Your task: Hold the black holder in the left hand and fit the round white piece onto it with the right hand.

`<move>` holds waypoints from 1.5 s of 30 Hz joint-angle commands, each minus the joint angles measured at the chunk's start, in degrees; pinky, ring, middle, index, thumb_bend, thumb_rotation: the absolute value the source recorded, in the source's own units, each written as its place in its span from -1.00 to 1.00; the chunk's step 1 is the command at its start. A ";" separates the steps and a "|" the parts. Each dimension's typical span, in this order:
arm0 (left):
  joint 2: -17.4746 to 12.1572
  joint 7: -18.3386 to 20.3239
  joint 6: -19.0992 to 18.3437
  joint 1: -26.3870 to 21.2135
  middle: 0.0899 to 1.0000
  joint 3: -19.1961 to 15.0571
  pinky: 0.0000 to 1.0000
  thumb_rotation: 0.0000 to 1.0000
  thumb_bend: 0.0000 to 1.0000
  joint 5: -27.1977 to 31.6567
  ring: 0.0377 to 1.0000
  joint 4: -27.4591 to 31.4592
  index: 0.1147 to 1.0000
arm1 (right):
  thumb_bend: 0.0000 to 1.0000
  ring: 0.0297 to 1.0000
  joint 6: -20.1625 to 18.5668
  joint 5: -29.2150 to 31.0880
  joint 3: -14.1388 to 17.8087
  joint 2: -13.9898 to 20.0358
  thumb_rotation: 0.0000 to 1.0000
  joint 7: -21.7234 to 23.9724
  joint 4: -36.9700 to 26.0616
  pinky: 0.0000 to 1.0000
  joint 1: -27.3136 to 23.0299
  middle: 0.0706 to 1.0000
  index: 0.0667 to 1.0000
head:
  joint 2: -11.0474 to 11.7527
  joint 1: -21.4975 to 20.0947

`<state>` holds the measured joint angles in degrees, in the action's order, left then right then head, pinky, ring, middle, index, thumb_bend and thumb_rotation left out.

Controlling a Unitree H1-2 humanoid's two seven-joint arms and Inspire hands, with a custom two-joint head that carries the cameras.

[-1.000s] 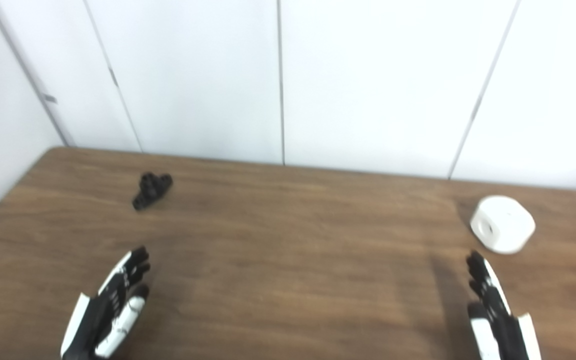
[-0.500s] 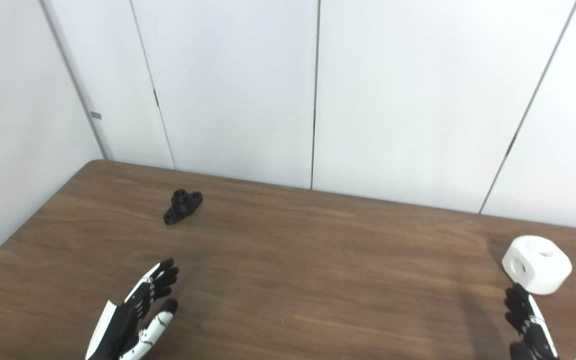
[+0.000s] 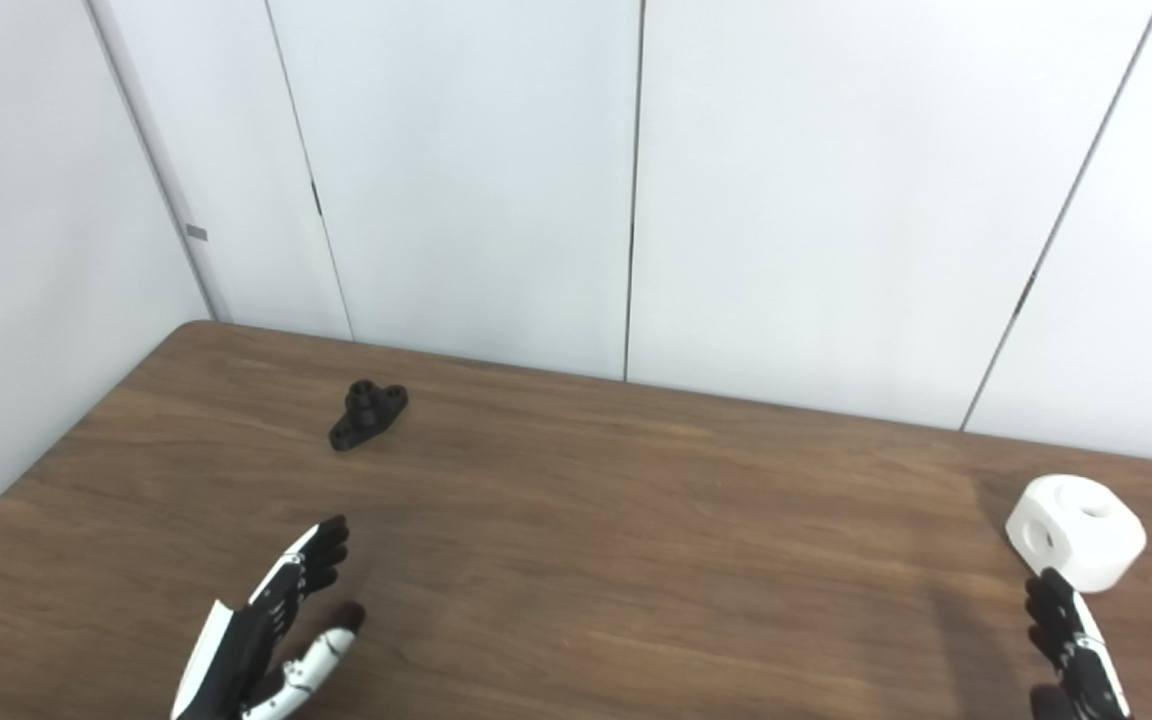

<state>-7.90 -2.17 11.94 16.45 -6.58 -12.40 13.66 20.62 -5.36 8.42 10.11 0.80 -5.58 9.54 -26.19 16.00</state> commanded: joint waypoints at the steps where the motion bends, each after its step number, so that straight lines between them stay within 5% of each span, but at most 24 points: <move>1: 0.75 -1.01 -3.08 -1.91 0.80 -0.58 0.85 -0.45 0.41 -2.37 0.82 4.33 0.82 | -0.18 0.85 -0.45 0.27 -0.65 -1.60 1.00 -0.65 4.71 0.81 4.54 0.85 0.88 | -0.03 0.07; 6: -1.75 -1.02 -8.96 -5.59 0.80 -2.58 0.78 -0.56 0.68 -4.65 0.83 7.79 0.80 | -0.14 0.85 0.03 0.13 -0.89 -1.46 1.00 -0.63 5.23 0.80 4.48 0.86 0.88 | 0.01 -0.12; 12: -5.59 1.30 -19.34 -10.42 0.83 -3.43 0.67 -0.39 0.67 -12.79 0.80 11.44 0.83 | -0.13 0.86 -0.53 0.09 -1.12 -1.64 1.00 -0.66 4.72 0.83 4.75 0.87 0.89 | 0.22 -0.25; 18: -8.13 0.53 -23.97 -15.38 0.83 -4.19 0.68 -0.48 0.68 -16.46 0.78 8.30 0.81 | -0.14 0.88 -0.71 -0.40 -1.53 -1.91 1.00 -0.76 4.67 0.90 4.71 0.87 0.89 | 0.49 -1.20; 24: -11.74 -2.67 -20.62 -19.93 0.81 -3.39 0.59 -0.47 0.68 -19.77 0.80 0.36 0.75 | -0.08 0.86 -0.60 -0.47 -1.74 -1.96 1.00 -0.88 4.66 0.88 4.79 0.86 0.88 | 0.41 -2.03; 33: -15.49 -5.19 -18.12 -28.32 0.89 -4.05 0.79 -0.40 0.74 -17.48 0.95 -13.01 0.75 | -0.08 0.86 -0.18 -0.68 -2.16 -2.18 1.00 -0.97 4.76 0.89 4.91 0.84 0.87 | 0.45 -2.44; 38: -18.20 -6.94 -20.47 -32.84 0.83 -1.86 0.92 -0.18 0.74 -21.61 0.90 -19.61 0.69 | -0.07 0.84 -0.38 -1.41 -2.36 -2.62 1.00 -1.44 4.73 0.86 4.87 0.83 0.86 | 0.55 -2.71; 42: -18.47 -8.43 -21.85 -35.44 0.82 -1.23 1.00 -0.23 0.73 -21.37 0.89 -23.80 0.65 | -0.07 0.84 -0.71 -1.68 -2.46 -2.88 1.00 -1.58 4.42 0.86 4.95 0.82 0.86 | 0.51 -3.02; 45: -18.46 -11.44 -19.34 -37.52 0.78 -0.90 0.99 -0.31 0.71 -20.63 0.85 -28.47 0.59 | -0.08 0.83 -0.80 -2.01 -2.47 -3.04 1.00 -1.80 4.23 0.85 5.04 0.82 0.86 | 0.40 -3.27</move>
<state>-25.00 -10.95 -9.49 -18.16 -7.41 -32.96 -14.82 20.37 -7.57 7.46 10.13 -0.07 -6.11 9.78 -25.75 12.66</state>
